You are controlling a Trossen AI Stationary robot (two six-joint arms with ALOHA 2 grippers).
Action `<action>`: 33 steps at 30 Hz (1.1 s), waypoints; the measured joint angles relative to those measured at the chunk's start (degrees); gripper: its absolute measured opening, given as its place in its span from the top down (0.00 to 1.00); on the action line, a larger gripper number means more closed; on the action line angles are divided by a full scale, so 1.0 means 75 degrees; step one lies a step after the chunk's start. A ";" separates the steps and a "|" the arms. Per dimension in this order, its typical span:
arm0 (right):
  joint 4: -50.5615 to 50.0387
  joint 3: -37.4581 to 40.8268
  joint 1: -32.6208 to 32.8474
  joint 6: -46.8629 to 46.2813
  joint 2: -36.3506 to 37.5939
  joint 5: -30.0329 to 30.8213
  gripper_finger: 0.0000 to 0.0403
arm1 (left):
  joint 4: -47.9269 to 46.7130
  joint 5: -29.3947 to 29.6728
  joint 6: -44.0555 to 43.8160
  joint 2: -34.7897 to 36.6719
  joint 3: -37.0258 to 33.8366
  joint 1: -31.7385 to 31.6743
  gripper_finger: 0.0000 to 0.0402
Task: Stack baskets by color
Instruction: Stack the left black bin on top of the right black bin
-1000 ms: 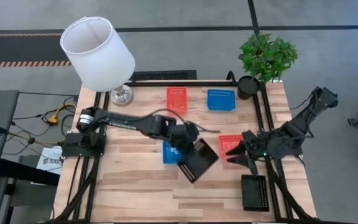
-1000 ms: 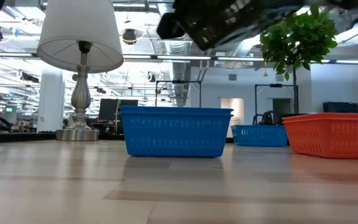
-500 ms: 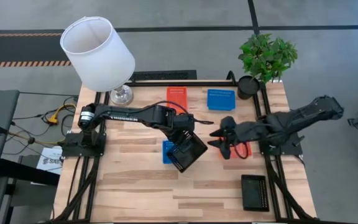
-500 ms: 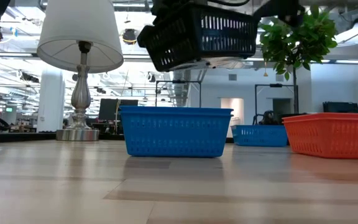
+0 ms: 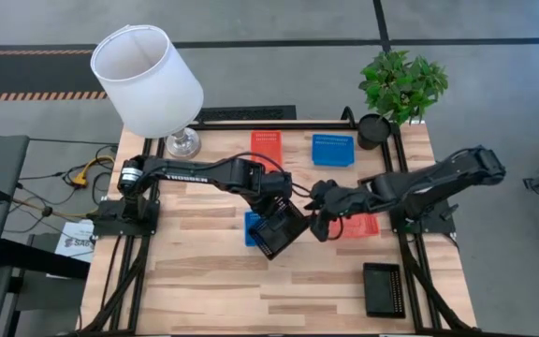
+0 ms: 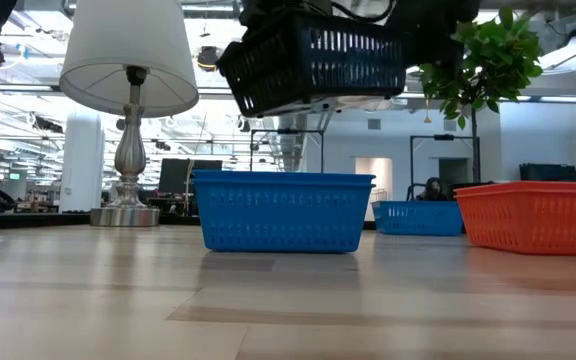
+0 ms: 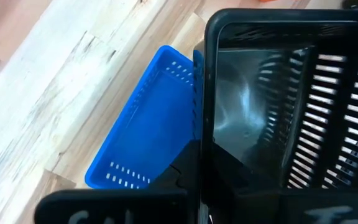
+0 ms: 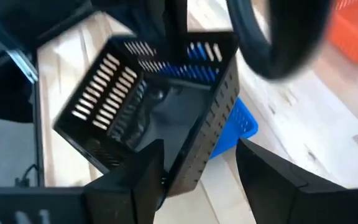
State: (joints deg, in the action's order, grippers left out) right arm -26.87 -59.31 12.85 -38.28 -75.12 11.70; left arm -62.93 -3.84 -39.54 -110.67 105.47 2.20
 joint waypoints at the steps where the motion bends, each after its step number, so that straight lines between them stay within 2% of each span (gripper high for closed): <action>1: -0.0006 0.0000 0.0040 -0.0013 -0.0105 0.0000 0.46 | -0.0008 -0.0002 0.0028 -0.0003 0.0000 0.0000 1.00; 8: -0.0030 0.0000 0.0282 -0.0295 -0.0636 0.0023 0.49 | -0.0001 -0.0010 0.0101 -0.0006 -0.0003 0.0000 1.00; 11: -0.0083 0.0000 0.0291 -0.0433 -0.0742 0.0018 0.55 | 0.0005 -0.0121 0.0167 -0.0006 -0.0003 -0.0001 1.00; 14: -0.0237 0.0006 0.0291 -0.0563 -0.0778 0.0012 0.66 | 0.0106 -0.0273 0.0327 -0.0006 -0.0003 -0.0003 1.00; 18: -0.0256 0.0008 0.0289 -0.0596 -0.0774 0.0034 0.90 | 0.0184 -0.0251 0.0478 -0.0006 -0.0003 0.0023 1.00; 20: -0.0301 0.0023 0.0282 -0.0580 -0.0774 0.0072 0.96 | 0.0286 -0.0259 0.0758 -0.0006 -0.0003 0.0078 0.97; 24: -0.0276 0.0023 0.0294 -0.0656 -0.0774 -0.0099 0.97 | 0.0611 -0.0266 0.1128 -0.0006 -0.0009 0.0189 0.83; 29: -0.0235 0.0023 0.0282 -0.0608 -0.0774 -0.0394 0.98 | 0.1026 -0.0244 0.1289 -0.0006 -0.0006 0.0216 0.59; 33: -0.0518 0.0016 0.0288 -0.0505 -0.0670 -0.1081 0.99 | 0.1402 -0.0569 0.1562 0.0066 -0.0005 0.0150 0.42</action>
State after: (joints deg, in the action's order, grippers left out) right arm -30.76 -59.19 15.00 -42.07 -80.15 3.60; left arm -52.41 -8.11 -27.83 -110.18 105.43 3.33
